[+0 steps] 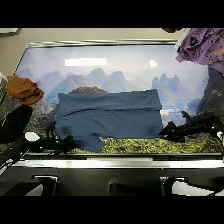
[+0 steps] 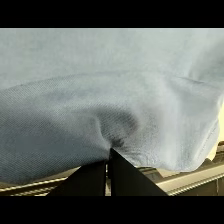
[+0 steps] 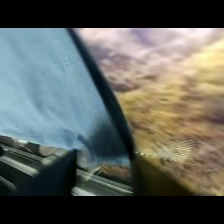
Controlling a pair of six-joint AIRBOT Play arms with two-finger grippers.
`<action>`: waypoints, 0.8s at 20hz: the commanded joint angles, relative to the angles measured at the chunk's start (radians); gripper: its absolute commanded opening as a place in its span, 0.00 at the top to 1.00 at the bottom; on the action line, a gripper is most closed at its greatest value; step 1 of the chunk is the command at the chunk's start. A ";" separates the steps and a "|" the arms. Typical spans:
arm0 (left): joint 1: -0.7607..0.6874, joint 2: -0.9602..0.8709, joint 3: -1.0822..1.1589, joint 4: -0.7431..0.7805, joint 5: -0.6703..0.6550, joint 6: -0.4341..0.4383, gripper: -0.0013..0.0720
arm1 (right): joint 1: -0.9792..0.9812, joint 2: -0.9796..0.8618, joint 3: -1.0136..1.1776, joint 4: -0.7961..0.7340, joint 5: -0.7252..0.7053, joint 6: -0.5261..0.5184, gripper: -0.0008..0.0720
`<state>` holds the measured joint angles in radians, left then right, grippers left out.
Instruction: Fold the clothes and pants, and hang the long-sleeved shirts on hangers.
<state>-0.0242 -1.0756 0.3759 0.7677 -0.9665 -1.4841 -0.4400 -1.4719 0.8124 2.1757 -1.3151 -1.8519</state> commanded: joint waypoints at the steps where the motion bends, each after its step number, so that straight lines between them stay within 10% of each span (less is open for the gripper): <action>1: 0.003 0.003 0.005 -0.001 -0.005 -0.008 0.96 | 0.078 0.002 -0.018 -0.012 0.085 -0.007 0.95; 12: 0.122 0.346 0.222 0.347 -0.494 -0.206 0.96 | 0.083 0.388 -0.001 -0.238 -0.154 0.347 0.95; 16: 0.121 0.385 0.297 0.337 -0.452 -0.259 0.96 | 0.084 0.470 0.020 -0.207 -0.155 0.370 0.95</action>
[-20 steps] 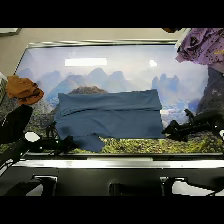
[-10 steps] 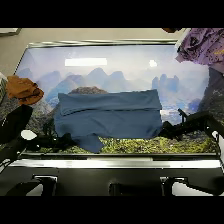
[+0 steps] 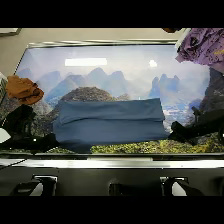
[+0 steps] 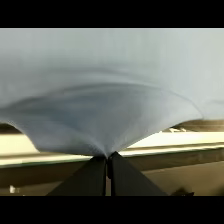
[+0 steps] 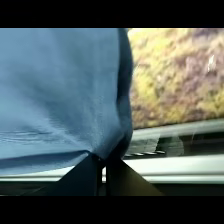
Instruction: Fold the clothes and pants, and hang the long-sleeved shirts on hangers.
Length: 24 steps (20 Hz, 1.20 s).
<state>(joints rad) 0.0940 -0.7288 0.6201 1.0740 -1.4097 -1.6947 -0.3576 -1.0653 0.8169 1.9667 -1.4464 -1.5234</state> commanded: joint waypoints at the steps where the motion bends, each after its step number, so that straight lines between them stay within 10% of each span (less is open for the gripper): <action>1: 0.003 0.008 0.077 0.029 0.020 -0.036 0.96 | 0.001 0.061 0.029 0.016 0.011 0.029 0.95; 12: 0.002 -0.655 0.540 -0.008 0.141 0.240 0.96 | 0.085 -0.306 0.270 0.232 0.366 -0.219 0.95; 24: 0.002 -1.075 0.921 -0.008 0.103 0.328 0.95 | 0.164 -0.519 0.348 0.172 0.528 -0.155 0.95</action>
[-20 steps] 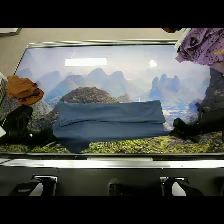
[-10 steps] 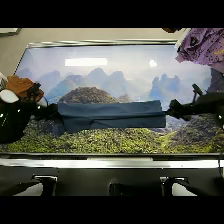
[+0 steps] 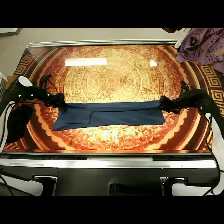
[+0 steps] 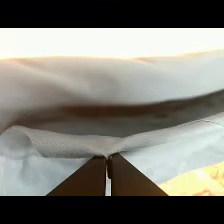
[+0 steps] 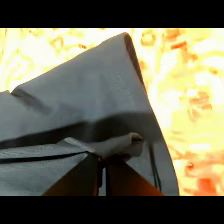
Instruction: Fold the clothes and pants, and hang the long-sleeved shirts on hangers.
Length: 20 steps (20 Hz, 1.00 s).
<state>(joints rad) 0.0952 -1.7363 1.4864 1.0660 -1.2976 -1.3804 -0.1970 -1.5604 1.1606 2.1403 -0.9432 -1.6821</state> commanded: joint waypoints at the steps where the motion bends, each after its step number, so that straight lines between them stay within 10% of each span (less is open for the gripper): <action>1: 0.001 -0.071 0.056 0.000 -0.003 0.013 0.88 | 0.003 -0.023 0.005 -0.001 0.027 0.005 0.88; 3: 0.002 -0.064 0.060 0.000 -0.003 0.012 0.50 | -0.007 -0.023 0.031 -0.002 -0.013 0.051 0.65; 6: 0.018 -0.033 0.098 0.034 -0.022 -0.027 0.26 | -0.078 -0.023 0.172 -0.006 -0.158 0.068 0.56; 12: 0.028 0.085 0.128 0.225 -0.022 -0.139 0.25 | -0.263 -0.083 0.231 0.039 -0.367 -0.050 0.28; 20: 0.007 0.119 0.128 0.225 -0.021 -0.150 0.25 | -0.176 -0.278 0.219 0.143 -0.399 -0.177 0.27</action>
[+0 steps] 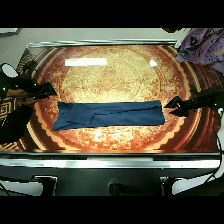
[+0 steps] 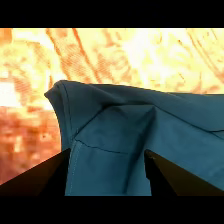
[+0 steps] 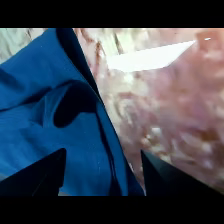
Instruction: Fold the clothes and pants, and hang the long-sleeved shirts on hangers.
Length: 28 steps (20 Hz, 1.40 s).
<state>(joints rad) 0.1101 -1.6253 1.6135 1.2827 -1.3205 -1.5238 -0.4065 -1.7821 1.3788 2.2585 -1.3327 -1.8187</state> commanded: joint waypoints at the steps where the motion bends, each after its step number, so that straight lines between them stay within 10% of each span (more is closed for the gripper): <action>1: -0.013 0.008 0.002 0.009 0.001 -0.007 0.25 | 0.053 -0.071 0.000 0.024 0.000 -0.041 0.27; 4: -0.030 0.008 0.002 0.008 0.001 -0.007 0.25 | 0.110 -0.093 0.000 0.021 0.032 -0.040 0.35; 7: -0.059 0.008 0.001 -0.023 0.005 -0.014 0.27 | 0.130 -0.072 0.001 0.032 0.030 -0.030 0.92; 8: -0.075 0.007 0.001 -0.055 0.014 -0.014 0.30 | 0.129 -0.049 0.001 0.029 0.023 -0.008 0.95; 10: -0.124 0.001 -0.002 -0.145 0.055 -0.032 0.95 | 0.129 0.023 0.003 -0.025 0.008 0.057 0.95; 17: -0.455 -0.166 -0.006 -0.372 0.288 -0.170 0.96 | 0.129 0.343 0.006 -0.301 -0.047 0.380 0.95; 28: -0.855 -0.369 -0.005 -0.810 0.616 -0.171 0.96 | 0.130 0.480 0.234 -0.441 -0.246 0.501 0.95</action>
<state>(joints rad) -0.6693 -1.9598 1.6077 0.5694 -0.7910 -1.6943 -0.2779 -1.3132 1.5497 1.8359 -1.5295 -1.3437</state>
